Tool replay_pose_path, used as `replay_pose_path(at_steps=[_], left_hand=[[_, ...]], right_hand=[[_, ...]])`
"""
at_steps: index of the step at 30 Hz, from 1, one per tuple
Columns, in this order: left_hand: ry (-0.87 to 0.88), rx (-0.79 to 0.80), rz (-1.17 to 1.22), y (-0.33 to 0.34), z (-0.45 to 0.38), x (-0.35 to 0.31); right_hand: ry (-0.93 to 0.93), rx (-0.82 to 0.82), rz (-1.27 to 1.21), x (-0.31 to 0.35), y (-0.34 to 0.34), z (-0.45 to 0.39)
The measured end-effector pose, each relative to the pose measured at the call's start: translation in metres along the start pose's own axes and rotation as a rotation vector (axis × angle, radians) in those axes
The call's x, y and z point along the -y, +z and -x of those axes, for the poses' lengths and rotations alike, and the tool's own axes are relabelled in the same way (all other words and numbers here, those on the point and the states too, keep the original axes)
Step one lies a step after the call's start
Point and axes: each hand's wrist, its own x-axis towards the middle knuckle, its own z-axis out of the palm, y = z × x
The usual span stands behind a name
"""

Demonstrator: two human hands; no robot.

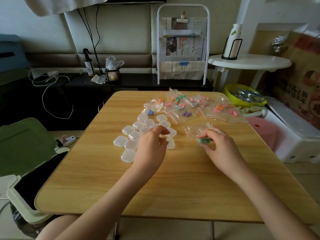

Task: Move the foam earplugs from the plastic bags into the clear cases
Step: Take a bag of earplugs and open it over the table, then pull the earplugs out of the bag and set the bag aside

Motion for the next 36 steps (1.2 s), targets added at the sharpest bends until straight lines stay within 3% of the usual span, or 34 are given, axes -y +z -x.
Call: replay_pose_path(at_steps=[2, 5, 13, 20, 25, 29, 36], left_hand=[[0.105, 0.023, -0.236, -0.003, -0.004, 0.008], [0.167, 0.096, -0.361, -0.002, -0.006, 0.014], [0.248, 0.216, -0.573, 0.004, -0.008, 0.018], [0.264, 0.230, -0.620, 0.007, -0.014, 0.018], [0.256, 0.232, -0.602, 0.005, -0.017, 0.024], [0.247, 0.220, -0.585, 0.004, -0.018, 0.030], [0.262, 0.250, -0.602, 0.004, -0.019, 0.029]], right_hand=[[0.019, 0.056, 0.040, -0.003, -0.001, 0.001], [0.043, 0.147, 0.140, -0.002, 0.000, 0.005], [0.077, 0.086, 0.109, 0.002, -0.005, -0.002], [0.092, -0.033, 0.163, 0.000, 0.007, -0.023], [0.231, 0.178, 0.331, -0.009, 0.011, -0.034], [0.346, 0.047, 0.455, -0.019, 0.005, -0.033], [0.402, 0.017, 0.413, -0.031, -0.001, -0.049]])
